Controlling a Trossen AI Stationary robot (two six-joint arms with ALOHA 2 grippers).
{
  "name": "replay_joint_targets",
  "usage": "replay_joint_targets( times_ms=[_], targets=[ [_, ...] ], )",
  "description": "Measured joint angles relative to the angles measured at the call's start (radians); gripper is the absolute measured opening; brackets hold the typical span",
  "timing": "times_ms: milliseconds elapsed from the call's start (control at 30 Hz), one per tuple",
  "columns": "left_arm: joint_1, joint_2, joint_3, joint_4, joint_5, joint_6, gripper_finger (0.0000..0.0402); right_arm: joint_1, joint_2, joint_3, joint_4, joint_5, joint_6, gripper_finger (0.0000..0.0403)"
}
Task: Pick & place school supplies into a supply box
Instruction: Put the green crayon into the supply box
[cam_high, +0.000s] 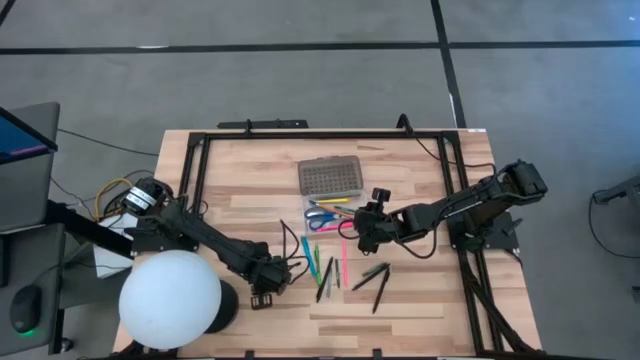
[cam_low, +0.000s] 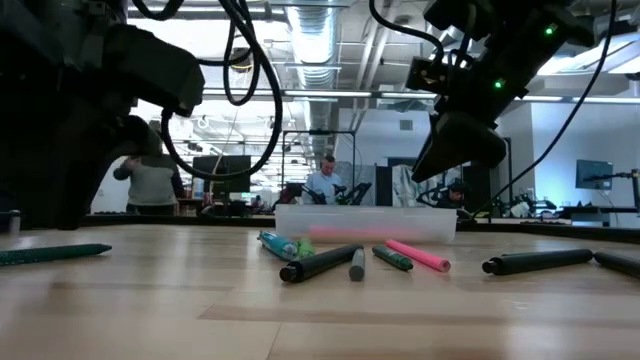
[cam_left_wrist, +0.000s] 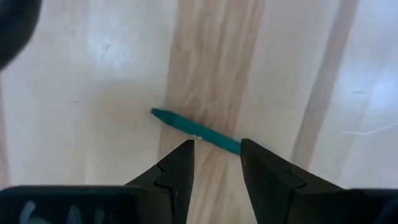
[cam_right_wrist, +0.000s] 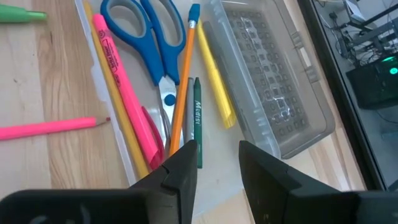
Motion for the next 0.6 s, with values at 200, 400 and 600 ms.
replay_joint_targets(
  times_ms=[200,400,600],
  targets=[
    [0.000,0.000,0.000,-0.001,-0.028,-0.022,0.0125,0.000,0.000,0.000,0.000,0.000,0.001,0.0111],
    [0.000,0.000,0.000,0.050,-0.043,-0.035,0.0126,0.000,0.000,0.000,0.000,0.000,0.001,0.0111],
    [0.000,0.015,-0.001,0.070,-0.042,-0.040,0.0126,0.000,0.000,0.000,0.000,0.000,0.003,0.0111]
  ],
)
